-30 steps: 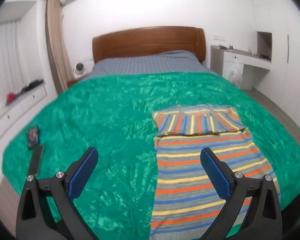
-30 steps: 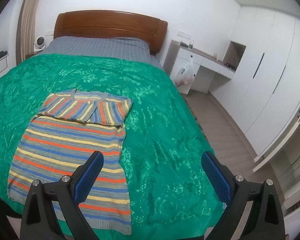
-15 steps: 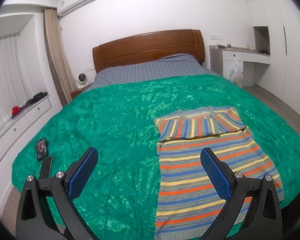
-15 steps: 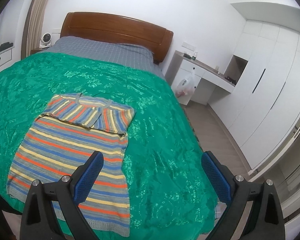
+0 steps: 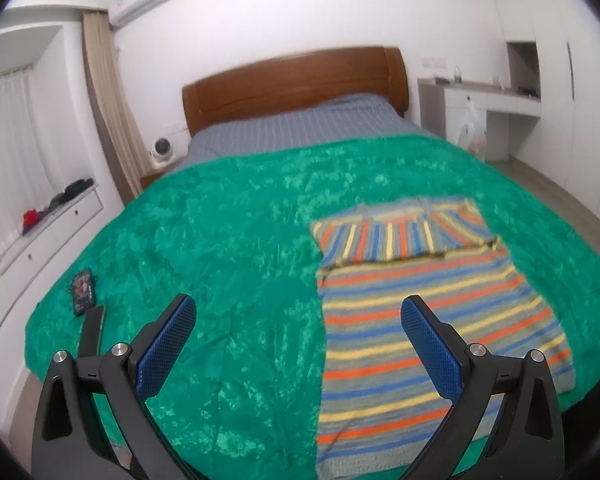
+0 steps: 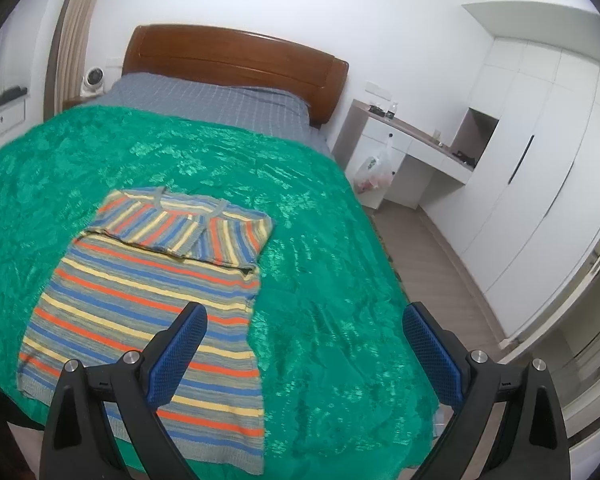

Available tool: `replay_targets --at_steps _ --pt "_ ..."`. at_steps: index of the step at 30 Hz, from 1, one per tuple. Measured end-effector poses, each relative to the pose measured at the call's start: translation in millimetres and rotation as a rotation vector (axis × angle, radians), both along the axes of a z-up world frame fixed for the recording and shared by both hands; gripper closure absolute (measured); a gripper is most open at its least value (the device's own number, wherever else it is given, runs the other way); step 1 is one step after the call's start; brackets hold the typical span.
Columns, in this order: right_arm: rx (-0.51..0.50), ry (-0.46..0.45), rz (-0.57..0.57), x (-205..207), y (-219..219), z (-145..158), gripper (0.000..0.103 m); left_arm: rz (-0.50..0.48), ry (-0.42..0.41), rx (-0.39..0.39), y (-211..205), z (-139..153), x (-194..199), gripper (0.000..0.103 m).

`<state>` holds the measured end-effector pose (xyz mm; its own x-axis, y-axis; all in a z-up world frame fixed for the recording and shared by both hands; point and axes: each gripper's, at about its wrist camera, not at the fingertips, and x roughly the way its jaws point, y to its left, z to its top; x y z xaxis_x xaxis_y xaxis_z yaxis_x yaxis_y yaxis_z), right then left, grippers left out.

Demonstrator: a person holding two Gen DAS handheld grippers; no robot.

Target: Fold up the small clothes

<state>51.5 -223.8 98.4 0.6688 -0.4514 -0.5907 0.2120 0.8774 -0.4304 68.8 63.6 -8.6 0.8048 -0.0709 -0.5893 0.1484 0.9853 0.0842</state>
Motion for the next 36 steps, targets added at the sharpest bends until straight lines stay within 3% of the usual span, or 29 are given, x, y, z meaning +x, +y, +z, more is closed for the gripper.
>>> replay_targets --at_steps 1,4,7,11,13,15,18,20,21,22,24,26,28,32,36 --pt "0.043 -0.004 0.029 -1 -4 -2 0.006 0.000 0.024 0.004 3 -9 2 0.000" --pt "0.156 0.019 0.102 -9 -21 -19 0.006 -0.005 0.223 -0.011 24 -70 12 0.001" --pt "0.223 0.120 0.118 -21 -41 -58 0.006 -0.005 0.424 -0.067 41 -128 13 0.002" --pt "0.407 0.347 0.112 -38 -68 -131 0.007 -0.034 0.539 -0.080 35 -169 6 0.003" --pt "0.509 0.430 0.079 -44 -82 -162 0.019 -0.082 0.569 -0.073 23 -178 4 0.012" --pt "0.608 0.469 0.041 -45 -95 -183 0.026 -0.129 0.581 -0.066 11 -180 2 0.022" --pt "0.691 0.461 0.028 -39 -104 -193 0.034 -0.133 0.599 -0.043 2 -187 5 0.027" --pt "0.726 0.486 0.023 -32 -104 -203 0.050 -0.134 0.640 -0.093 5 -192 7 0.058" --pt "0.749 0.521 0.030 -29 -103 -211 0.074 -0.137 0.656 -0.110 6 -193 8 0.091" --pt "0.754 0.545 0.032 -26 -103 -215 0.096 -0.142 0.672 -0.126 8 -194 8 0.097" --pt "0.760 0.567 0.025 -27 -103 -217 0.096 -0.142 0.679 -0.156 13 -189 8 0.101" --pt "0.794 0.543 0.028 -31 -108 -208 0.096 -0.138 0.695 -0.234 21 -178 9 0.102" --pt "0.887 0.483 0.026 -31 -118 -192 0.096 -0.135 0.690 -0.314 30 -166 14 0.102" --pt "1.010 0.342 0.070 -16 -133 -160 0.096 -0.122 0.609 -0.490 45 -124 55 0.102" --pt "0.974 0.219 0.142 40 -140 -133 0.096 -0.120 0.488 -0.515 35 -91 122 0.102"
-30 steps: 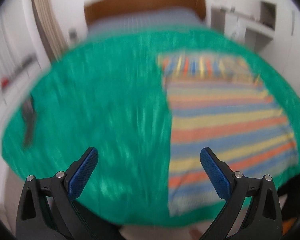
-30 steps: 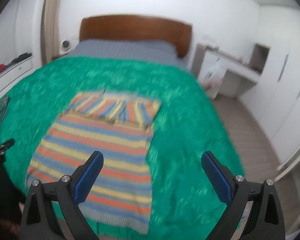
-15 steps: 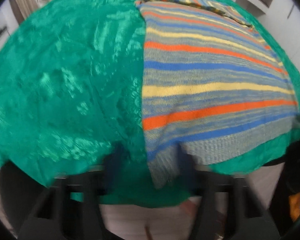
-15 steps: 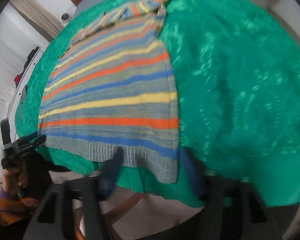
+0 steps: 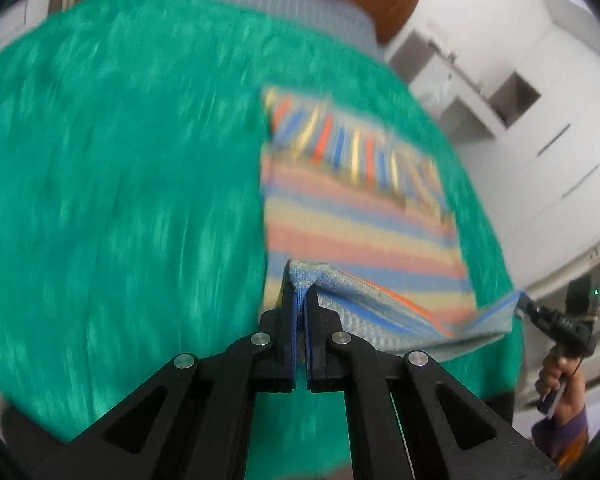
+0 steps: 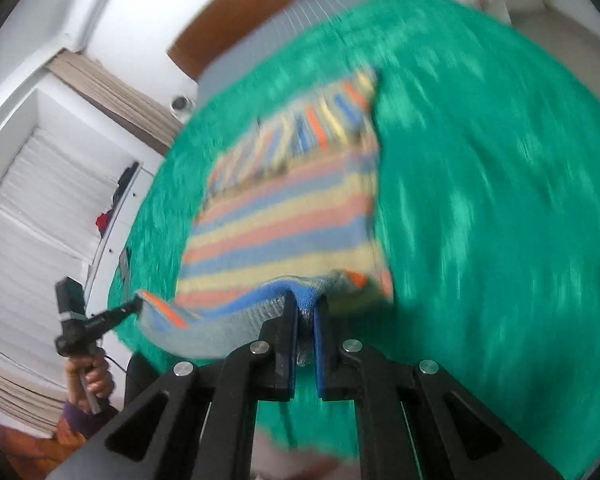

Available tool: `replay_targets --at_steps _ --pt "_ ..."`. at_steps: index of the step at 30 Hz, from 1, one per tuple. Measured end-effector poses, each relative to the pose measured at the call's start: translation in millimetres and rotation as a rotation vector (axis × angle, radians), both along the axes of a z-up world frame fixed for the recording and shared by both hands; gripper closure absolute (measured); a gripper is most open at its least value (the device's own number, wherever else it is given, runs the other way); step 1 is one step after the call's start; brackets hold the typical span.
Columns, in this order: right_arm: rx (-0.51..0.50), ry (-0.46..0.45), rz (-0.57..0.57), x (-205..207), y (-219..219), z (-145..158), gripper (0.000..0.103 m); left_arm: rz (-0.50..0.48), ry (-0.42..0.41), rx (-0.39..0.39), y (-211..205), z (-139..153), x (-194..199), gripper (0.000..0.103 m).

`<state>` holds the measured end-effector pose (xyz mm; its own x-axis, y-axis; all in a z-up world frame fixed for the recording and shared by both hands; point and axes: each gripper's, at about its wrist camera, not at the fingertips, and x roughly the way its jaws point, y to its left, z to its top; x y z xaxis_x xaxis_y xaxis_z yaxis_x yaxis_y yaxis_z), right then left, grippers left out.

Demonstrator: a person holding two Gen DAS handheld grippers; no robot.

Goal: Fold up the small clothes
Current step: 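Grasp the sweater hem with the left gripper while the right gripper grasps the hem beside it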

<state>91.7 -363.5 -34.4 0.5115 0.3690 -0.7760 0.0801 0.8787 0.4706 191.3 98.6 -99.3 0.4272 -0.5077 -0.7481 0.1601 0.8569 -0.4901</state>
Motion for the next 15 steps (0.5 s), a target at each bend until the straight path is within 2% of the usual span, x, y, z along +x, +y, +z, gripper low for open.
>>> replay_targets --at_steps 3,6,10,12,14,15 --pt "-0.037 -0.073 -0.015 52 -9 10 0.096 0.018 -0.045 0.009 -14 9 66 0.102" --pt "-0.054 -0.114 -0.043 118 -19 8 0.096 0.042 -0.030 0.021 -27 0 137 0.102" --pt "-0.068 -0.100 -0.058 204 -31 -11 0.096 0.071 0.002 0.070 -44 -20 213 0.102" --pt "-0.084 -0.082 -0.064 241 -39 -25 0.096 0.080 0.002 0.112 -50 -31 237 0.102" --pt "-0.071 -0.064 -0.072 276 -49 -45 0.096 0.083 0.003 0.142 -54 -45 259 0.099" --pt "-0.054 -0.053 -0.076 289 -54 -53 0.096 0.086 0.014 0.158 -58 -55 272 0.095"
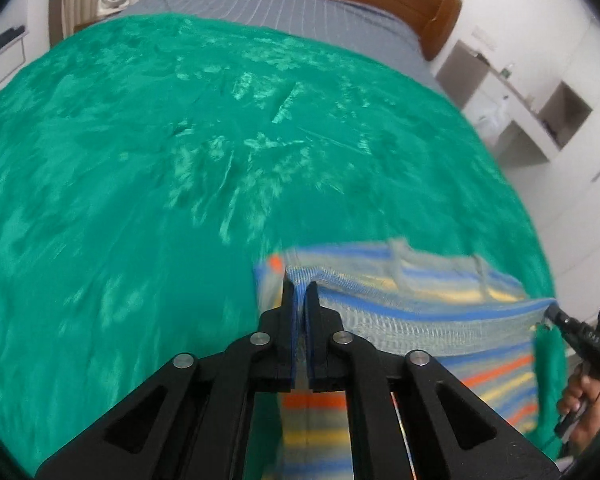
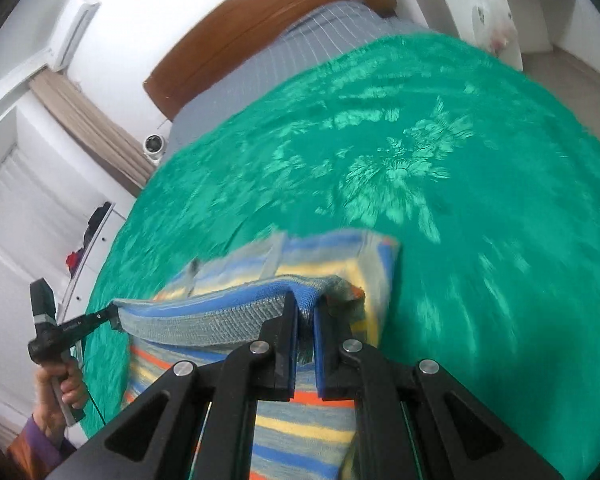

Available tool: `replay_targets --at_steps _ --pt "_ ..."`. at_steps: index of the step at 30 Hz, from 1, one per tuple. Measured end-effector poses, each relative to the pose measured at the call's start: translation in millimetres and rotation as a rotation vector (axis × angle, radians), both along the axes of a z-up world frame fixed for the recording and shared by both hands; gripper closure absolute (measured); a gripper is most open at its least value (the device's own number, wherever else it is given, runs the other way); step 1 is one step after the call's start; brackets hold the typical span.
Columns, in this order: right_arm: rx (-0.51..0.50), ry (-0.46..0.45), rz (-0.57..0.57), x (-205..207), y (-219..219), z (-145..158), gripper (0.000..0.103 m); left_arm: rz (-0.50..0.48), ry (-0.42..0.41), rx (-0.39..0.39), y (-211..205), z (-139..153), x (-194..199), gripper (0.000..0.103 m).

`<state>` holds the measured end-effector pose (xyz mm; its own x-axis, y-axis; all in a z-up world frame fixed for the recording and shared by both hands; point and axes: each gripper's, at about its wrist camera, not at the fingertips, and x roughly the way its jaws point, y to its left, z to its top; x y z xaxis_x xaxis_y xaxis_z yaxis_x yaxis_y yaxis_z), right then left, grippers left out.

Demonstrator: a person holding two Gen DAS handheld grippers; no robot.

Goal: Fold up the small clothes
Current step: 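Grasp the sweater hem with the left gripper while the right gripper grasps the hem beside it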

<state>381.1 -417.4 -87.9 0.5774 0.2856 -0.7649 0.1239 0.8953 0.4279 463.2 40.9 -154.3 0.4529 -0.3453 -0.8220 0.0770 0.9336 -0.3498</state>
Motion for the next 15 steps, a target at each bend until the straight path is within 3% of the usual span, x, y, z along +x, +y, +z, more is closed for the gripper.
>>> replay_targets --at_steps 2,3,4,7,9,10,13,15 --pt "0.039 0.034 -0.043 21 -13 -23 0.091 0.028 0.034 0.055 -2 -11 18 0.073" --pt "0.038 0.049 -0.079 24 -19 -30 0.081 0.043 0.040 0.062 2 -12 21 0.054" --pt "0.038 0.051 -0.110 25 -27 -33 0.079 0.058 0.023 0.045 9 -9 21 0.043" --pt "0.033 0.008 -0.088 18 -36 -18 0.079 0.052 -0.046 -0.022 31 4 -1 0.037" --pt "-0.005 0.032 -0.002 13 -28 -4 0.079 -0.028 -0.057 -0.037 32 9 -21 0.037" --pt "-0.024 0.073 0.065 12 -20 -1 0.079 -0.122 -0.053 -0.048 27 9 -35 0.036" --pt "-0.033 0.202 0.251 7 9 -6 0.079 -0.353 0.045 -0.057 -9 -7 -48 0.034" --pt "-0.016 0.270 0.307 18 27 -22 0.077 -0.421 0.105 -0.054 -33 -21 -41 0.033"
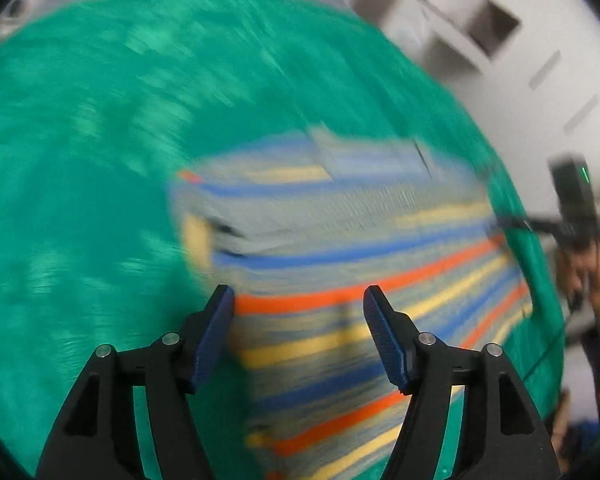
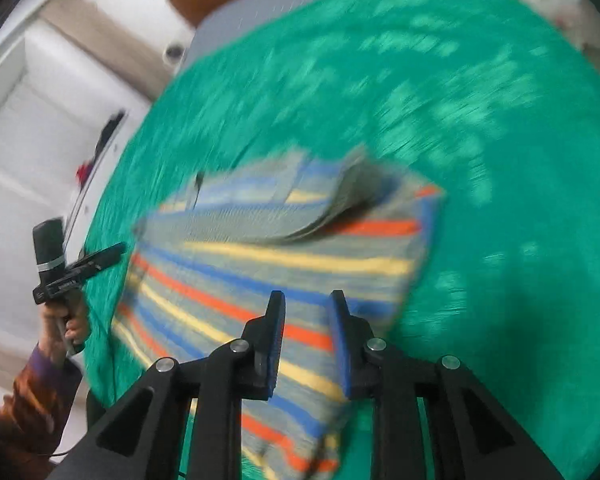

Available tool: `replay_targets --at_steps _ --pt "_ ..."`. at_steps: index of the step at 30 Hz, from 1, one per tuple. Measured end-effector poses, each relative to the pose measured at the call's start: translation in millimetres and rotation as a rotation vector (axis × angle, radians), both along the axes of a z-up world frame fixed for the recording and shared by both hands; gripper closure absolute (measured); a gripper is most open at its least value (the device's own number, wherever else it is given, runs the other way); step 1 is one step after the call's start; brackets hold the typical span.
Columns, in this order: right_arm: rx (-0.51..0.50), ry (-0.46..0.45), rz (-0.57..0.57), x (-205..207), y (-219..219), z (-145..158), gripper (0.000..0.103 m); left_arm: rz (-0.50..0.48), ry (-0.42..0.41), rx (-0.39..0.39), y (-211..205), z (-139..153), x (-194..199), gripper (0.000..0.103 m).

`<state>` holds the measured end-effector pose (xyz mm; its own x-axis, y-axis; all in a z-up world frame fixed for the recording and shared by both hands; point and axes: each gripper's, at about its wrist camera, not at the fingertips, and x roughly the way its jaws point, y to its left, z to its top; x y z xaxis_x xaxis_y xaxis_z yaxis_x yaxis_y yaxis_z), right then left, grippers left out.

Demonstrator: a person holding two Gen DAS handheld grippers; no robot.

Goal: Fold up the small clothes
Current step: 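Grasp the sweater hem with the left gripper while the right gripper grasps the hem beside it, then lift the hem with both grippers and fold it over toward the collar, then release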

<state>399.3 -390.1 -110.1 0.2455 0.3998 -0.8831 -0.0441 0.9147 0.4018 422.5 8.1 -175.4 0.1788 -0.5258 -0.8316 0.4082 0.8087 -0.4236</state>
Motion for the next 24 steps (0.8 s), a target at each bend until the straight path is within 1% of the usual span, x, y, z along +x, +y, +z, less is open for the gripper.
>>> replay_targets --at_steps 1,2,3,4,5,6,7,8,9,10,11,13,14,15,17,18,20,21,22,24 --pt "-0.002 0.039 0.012 10 8 -12 0.075 0.006 0.004 0.021 -12 -6 10 0.033" --pt "-0.022 0.074 0.010 27 17 -28 0.075 0.031 0.003 0.026 -16 -8 19 0.033" --pt "-0.039 0.070 -0.012 39 21 -36 0.075 0.101 0.010 0.001 -18 -7 39 0.033" --pt "-0.044 0.039 -0.037 52 26 -40 0.075 0.171 0.010 -0.038 -14 -2 54 0.033" --pt "-0.037 -0.019 -0.065 63 30 -37 0.075 0.251 -0.009 -0.068 -6 6 63 0.033" --pt "-0.021 -0.131 -0.113 72 34 -24 0.074 0.319 -0.033 -0.088 3 15 71 0.032" --pt "-0.001 -0.200 -0.138 74 35 -14 0.074 0.402 -0.061 -0.121 18 27 77 0.029" --pt "0.030 -0.271 -0.165 72 36 -2 0.073 0.444 -0.073 -0.146 29 36 78 0.027" --pt "0.064 -0.318 -0.185 70 36 9 0.068 0.460 -0.085 -0.164 38 43 74 0.023" --pt "0.079 -0.332 -0.186 66 36 15 0.063 0.448 -0.103 -0.161 42 49 68 0.021" --pt "0.070 -0.331 -0.168 62 39 20 0.063 0.429 -0.118 -0.146 43 52 61 0.020" --pt "0.002 -0.309 -0.083 49 49 24 0.063 0.332 -0.155 -0.080 34 53 28 0.020" --pt "-0.027 -0.294 -0.038 40 53 24 0.063 0.296 -0.163 -0.069 31 51 18 0.020" --pt "-0.043 -0.278 0.010 28 60 22 0.063 0.233 -0.170 -0.058 22 45 1 0.020" --pt "-0.045 -0.235 0.093 1 68 14 0.062 0.059 -0.159 -0.021 -4 28 -28 0.020" --pt "-0.043 -0.202 0.133 -14 73 7 0.063 -0.026 -0.158 0.025 -20 20 -41 0.020" --pt "-0.071 -0.165 0.168 -40 77 -4 0.062 -0.159 -0.168 0.137 -48 5 -56 0.020" --pt "-0.079 -0.158 0.177 -48 77 -8 0.062 -0.174 -0.167 0.157 -54 3 -54 0.020" --pt "-0.087 -0.148 0.185 -54 76 -14 0.062 -0.175 -0.159 0.160 -55 2 -46 0.018" --pt "-0.121 -0.140 0.185 -68 74 -21 0.062 -0.154 -0.106 0.139 -62 1 -17 0.017"
